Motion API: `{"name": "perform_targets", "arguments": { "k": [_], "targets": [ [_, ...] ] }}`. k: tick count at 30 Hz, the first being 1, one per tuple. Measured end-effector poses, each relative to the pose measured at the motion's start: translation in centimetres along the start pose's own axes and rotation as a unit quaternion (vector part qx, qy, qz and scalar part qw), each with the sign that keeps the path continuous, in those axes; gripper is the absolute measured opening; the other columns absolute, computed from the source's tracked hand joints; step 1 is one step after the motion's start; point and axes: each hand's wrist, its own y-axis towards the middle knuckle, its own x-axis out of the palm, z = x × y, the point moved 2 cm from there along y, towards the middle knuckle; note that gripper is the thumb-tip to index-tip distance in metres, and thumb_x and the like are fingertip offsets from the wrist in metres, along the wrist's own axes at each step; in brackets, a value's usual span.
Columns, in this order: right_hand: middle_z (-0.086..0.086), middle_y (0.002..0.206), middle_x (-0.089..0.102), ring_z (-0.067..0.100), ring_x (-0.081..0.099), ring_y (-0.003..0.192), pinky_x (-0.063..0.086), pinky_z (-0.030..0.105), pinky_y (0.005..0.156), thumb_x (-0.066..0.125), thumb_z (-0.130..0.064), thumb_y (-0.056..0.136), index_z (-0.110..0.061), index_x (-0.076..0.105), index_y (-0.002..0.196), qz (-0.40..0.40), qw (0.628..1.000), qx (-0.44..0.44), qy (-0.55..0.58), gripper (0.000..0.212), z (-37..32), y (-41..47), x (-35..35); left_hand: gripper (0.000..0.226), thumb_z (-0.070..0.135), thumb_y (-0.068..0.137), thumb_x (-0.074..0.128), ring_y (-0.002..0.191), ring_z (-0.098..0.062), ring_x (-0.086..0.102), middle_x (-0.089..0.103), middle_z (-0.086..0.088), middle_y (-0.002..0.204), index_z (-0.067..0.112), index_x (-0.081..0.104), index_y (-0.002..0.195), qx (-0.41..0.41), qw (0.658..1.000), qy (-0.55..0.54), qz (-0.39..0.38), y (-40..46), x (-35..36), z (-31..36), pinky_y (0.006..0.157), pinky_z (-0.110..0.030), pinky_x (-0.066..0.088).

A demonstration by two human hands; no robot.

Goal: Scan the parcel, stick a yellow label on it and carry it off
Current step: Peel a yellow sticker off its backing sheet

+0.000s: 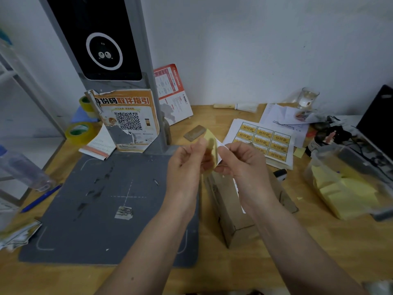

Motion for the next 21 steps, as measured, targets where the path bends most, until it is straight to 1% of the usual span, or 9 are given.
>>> {"name": "perform_targets", "arguments": {
  "k": [2, 4, 5, 7, 10, 13, 15, 19, 21],
  "targets": [
    [0.016, 0.075, 0.070, 0.025, 0.067, 0.071, 0.058, 0.033, 0.070, 0.065, -0.011, 0.085, -0.004, 0.067, 0.077, -0.005, 1.000, -0.008, -0.009, 0.011, 0.1, 0.0, 0.0, 0.024, 0.033, 0.079, 0.070, 0.078, -0.018, 0.064, 0.067, -0.009, 0.085, 0.011, 0.061, 0.085, 0.008, 0.999, 0.046, 0.004, 0.1, 0.2, 0.0, 0.069, -0.025, 0.055],
    [0.019, 0.080, 0.070, 0.028, 0.067, 0.074, 0.057, 0.035, 0.074, 0.067, -0.013, 0.084, -0.002, 0.067, 0.078, -0.006, 1.000, -0.015, -0.022, 0.012, 0.2, -0.1, 0.0, 0.025, 0.029, 0.078, 0.073, 0.078, -0.016, 0.063, 0.068, -0.009, 0.088, 0.010, 0.061, 0.088, 0.012, 0.998, 0.063, 0.020, 0.2, 0.2, -0.1, 0.060, -0.016, 0.052],
    [0.019, 0.080, 0.069, 0.026, 0.066, 0.073, 0.056, 0.035, 0.074, 0.067, -0.012, 0.083, -0.003, 0.067, 0.078, -0.004, 0.999, -0.018, -0.027, 0.010, 0.2, -0.1, 0.0, 0.021, 0.026, 0.079, 0.072, 0.077, -0.015, 0.063, 0.068, -0.008, 0.086, 0.010, 0.062, 0.086, 0.011, 0.998, 0.062, 0.023, 0.3, 0.2, -0.1, 0.059, -0.015, 0.051],
    [0.015, 0.076, 0.068, 0.020, 0.063, 0.070, 0.054, 0.036, 0.074, 0.066, -0.009, 0.084, -0.006, 0.067, 0.077, 0.000, 0.999, -0.013, -0.029, 0.007, 0.3, 0.0, -0.1, 0.011, 0.018, 0.085, 0.067, 0.077, -0.018, 0.064, 0.068, -0.008, 0.083, 0.010, 0.063, 0.079, 0.001, 0.999, 0.049, 0.020, 0.4, 0.1, -0.2, 0.062, -0.017, 0.053],
    [0.014, 0.079, 0.069, 0.022, 0.064, 0.074, 0.054, 0.040, 0.078, 0.064, -0.005, 0.085, -0.007, 0.066, 0.077, 0.006, 1.000, 0.014, 0.007, 0.008, 0.5, 0.2, -0.2, 0.017, 0.009, 0.090, 0.059, 0.080, -0.022, 0.063, 0.066, -0.011, 0.083, 0.009, 0.060, 0.073, -0.018, 1.000, 0.004, 0.009, 0.8, -0.2, -0.6, 0.067, -0.024, 0.055],
    [0.021, 0.087, 0.067, 0.027, 0.064, 0.080, 0.055, 0.037, 0.077, 0.060, -0.002, 0.087, -0.002, 0.063, 0.080, 0.012, 0.997, 0.042, 0.056, 0.007, 0.7, 0.3, -0.3, 0.023, 0.004, 0.090, 0.057, 0.081, -0.024, 0.060, 0.062, -0.011, 0.081, 0.010, 0.054, 0.067, -0.042, 0.998, -0.055, 0.009, 1.1, -0.3, -0.9, 0.072, -0.031, 0.054],
    [0.023, 0.091, 0.067, 0.029, 0.065, 0.082, 0.055, 0.037, 0.078, 0.060, -0.002, 0.087, 0.000, 0.061, 0.081, 0.022, 0.996, 0.051, 0.074, 0.007, 0.8, 0.5, -0.4, 0.025, 0.002, 0.090, 0.056, 0.079, -0.023, 0.061, 0.060, -0.013, 0.083, 0.010, 0.051, 0.066, -0.058, 0.994, -0.087, 0.011, 1.3, -0.3, -1.1, 0.069, -0.029, 0.056],
    [0.024, 0.099, 0.069, 0.034, 0.068, 0.096, 0.054, 0.046, 0.085, 0.062, -0.006, 0.087, -0.002, 0.062, 0.080, 0.023, 0.997, 0.044, 0.061, 0.007, 1.0, 0.8, -0.8, 0.026, 0.001, 0.091, 0.054, 0.081, -0.021, 0.065, 0.063, -0.015, 0.088, 0.009, 0.049, 0.067, -0.076, 0.990, -0.122, 0.011, 1.6, -0.4, -1.3, 0.061, -0.023, 0.058],
    [0.021, 0.099, 0.070, 0.033, 0.069, 0.095, 0.056, 0.044, 0.084, 0.062, -0.007, 0.087, -0.005, 0.061, 0.077, 0.022, 0.996, 0.047, 0.068, 0.011, 1.1, 1.0, -0.9, 0.025, 0.001, 0.091, 0.054, 0.079, -0.019, 0.067, 0.064, -0.013, 0.087, 0.008, 0.049, 0.067, -0.077, 0.988, -0.134, 0.016, 1.7, -0.3, -1.3, 0.061, -0.023, 0.059]
  ]
}}
